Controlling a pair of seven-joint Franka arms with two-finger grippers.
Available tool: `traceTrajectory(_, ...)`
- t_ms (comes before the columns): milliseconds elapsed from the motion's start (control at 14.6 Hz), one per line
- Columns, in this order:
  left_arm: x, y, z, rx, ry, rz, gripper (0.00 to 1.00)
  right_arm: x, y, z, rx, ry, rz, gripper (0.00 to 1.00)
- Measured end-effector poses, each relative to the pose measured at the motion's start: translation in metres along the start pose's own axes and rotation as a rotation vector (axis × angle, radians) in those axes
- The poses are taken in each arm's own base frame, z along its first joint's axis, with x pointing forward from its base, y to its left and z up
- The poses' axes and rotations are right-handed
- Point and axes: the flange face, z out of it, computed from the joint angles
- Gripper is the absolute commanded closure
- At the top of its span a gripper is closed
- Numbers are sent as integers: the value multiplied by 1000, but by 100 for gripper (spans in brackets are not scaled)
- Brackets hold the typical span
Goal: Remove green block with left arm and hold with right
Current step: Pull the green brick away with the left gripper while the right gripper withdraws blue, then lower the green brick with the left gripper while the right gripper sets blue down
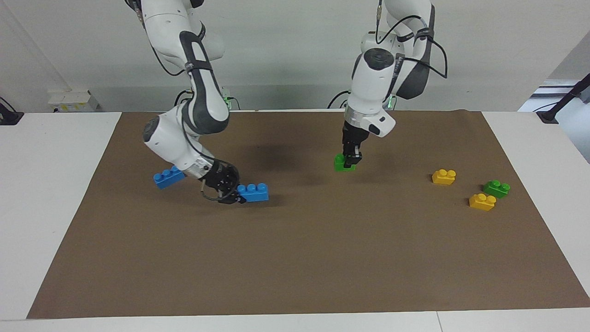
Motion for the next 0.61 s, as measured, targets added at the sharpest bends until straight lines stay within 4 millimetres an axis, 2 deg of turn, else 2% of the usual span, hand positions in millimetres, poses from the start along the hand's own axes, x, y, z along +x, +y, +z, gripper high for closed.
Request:
traceTrajectory(205, 79, 17, -26, 30, -37, 88, 100, 88, 11, -43, 4, 23, -21, 100)
traceTrajectory(341, 124, 23, -47, 43, -45, 157, 100, 131, 23, -57, 1, 19, -24, 100)
traceTrajectory(478, 158, 27, -61, 40, -46, 230, 100, 160, 34, -57, -6, 13, -22, 100)
traceTrajectory(615, 187, 29, -65, 29, -43, 303, 100, 166, 37, -48, -21, 5, -15, 100)
